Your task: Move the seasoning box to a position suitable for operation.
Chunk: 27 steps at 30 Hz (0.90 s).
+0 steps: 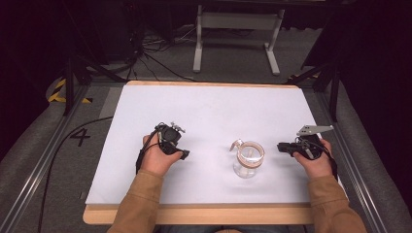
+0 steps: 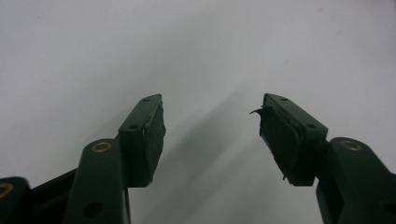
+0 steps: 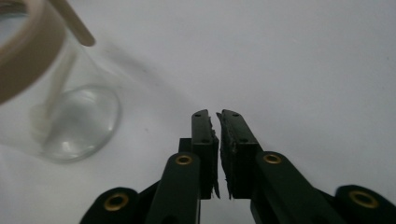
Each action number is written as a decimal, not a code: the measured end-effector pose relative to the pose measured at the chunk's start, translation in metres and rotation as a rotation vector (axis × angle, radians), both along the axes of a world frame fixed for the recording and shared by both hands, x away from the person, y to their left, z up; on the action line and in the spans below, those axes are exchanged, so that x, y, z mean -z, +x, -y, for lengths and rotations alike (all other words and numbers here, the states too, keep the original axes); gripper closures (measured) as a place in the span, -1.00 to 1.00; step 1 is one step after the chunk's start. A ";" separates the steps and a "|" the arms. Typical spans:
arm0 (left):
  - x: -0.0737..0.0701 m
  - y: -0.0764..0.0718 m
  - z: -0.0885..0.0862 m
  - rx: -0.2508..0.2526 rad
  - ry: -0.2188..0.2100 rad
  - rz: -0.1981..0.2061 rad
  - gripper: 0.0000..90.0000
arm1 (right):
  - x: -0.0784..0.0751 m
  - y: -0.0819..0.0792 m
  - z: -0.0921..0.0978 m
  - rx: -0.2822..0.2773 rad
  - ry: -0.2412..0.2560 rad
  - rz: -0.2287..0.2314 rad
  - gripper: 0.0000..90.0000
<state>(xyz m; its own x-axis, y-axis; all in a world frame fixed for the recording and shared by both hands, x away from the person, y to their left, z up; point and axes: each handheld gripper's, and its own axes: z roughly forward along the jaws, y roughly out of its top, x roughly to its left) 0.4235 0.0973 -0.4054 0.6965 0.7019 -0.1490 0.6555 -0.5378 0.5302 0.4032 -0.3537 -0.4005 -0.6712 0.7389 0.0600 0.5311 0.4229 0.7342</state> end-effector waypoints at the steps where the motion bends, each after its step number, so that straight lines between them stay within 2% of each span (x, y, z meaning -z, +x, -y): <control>1: -0.002 -0.001 0.001 0.019 -0.029 -0.015 0.02 | -0.003 -0.002 -0.002 -0.014 0.006 0.003 0.95; 2: -0.004 -0.003 0.003 0.040 -0.054 -0.016 0.06 | -0.004 -0.004 -0.004 -0.029 0.004 0.011 0.97; 3: -0.005 -0.004 0.005 0.044 -0.055 -0.011 0.11 | -0.005 -0.006 -0.008 -0.047 -0.005 0.010 0.98; 9: -0.013 -0.007 0.008 0.080 -0.040 0.003 0.08 | -0.002 -0.008 -0.014 -0.103 -0.011 -0.004 0.99; 11: -0.015 -0.009 0.009 0.099 -0.050 0.019 0.05 | -0.004 -0.010 -0.015 -0.135 0.012 -0.009 0.99; 12: -0.015 -0.010 0.010 0.120 -0.051 0.017 0.03 | -0.005 -0.011 -0.016 -0.154 0.024 -0.010 0.99; 13: -0.015 -0.010 0.010 0.120 -0.051 0.017 -0.02 | -0.006 -0.012 -0.017 -0.176 0.033 -0.004 0.99; 14: -0.015 -0.011 0.011 0.146 -0.056 0.018 -0.02 | -0.006 -0.012 -0.017 -0.176 0.033 -0.004 0.99; 15: -0.016 -0.016 0.017 0.196 -0.040 0.000 -0.07 | -0.007 -0.013 -0.019 -0.196 0.038 0.002 1.00; 16: -0.015 -0.018 0.020 0.213 -0.038 0.006 -0.13 | -0.008 -0.014 -0.026 -0.220 0.037 0.006 1.00; 18: -0.018 -0.022 0.025 0.231 -0.013 0.017 -0.14 | -0.007 -0.013 -0.034 -0.236 0.016 0.004 1.00; 19: -0.018 -0.022 0.025 0.231 -0.013 0.017 -0.14 | -0.007 -0.013 -0.034 -0.236 0.016 0.004 1.00; 22: -0.022 -0.025 0.029 0.225 -0.006 0.026 -0.17 | -0.001 -0.014 -0.047 -0.252 -0.032 -0.017 1.00; 25: -0.020 -0.025 0.029 0.219 -0.012 0.039 -0.19 | 0.003 -0.014 -0.052 -0.243 -0.034 -0.037 0.99; 26: -0.019 -0.024 0.028 0.213 -0.004 0.036 -0.19 | 0.006 -0.015 -0.055 -0.246 -0.051 -0.042 0.99; 27: -0.018 -0.024 0.027 0.205 0.007 0.042 -0.20 | 0.008 -0.016 -0.060 -0.237 -0.098 -0.037 0.99</control>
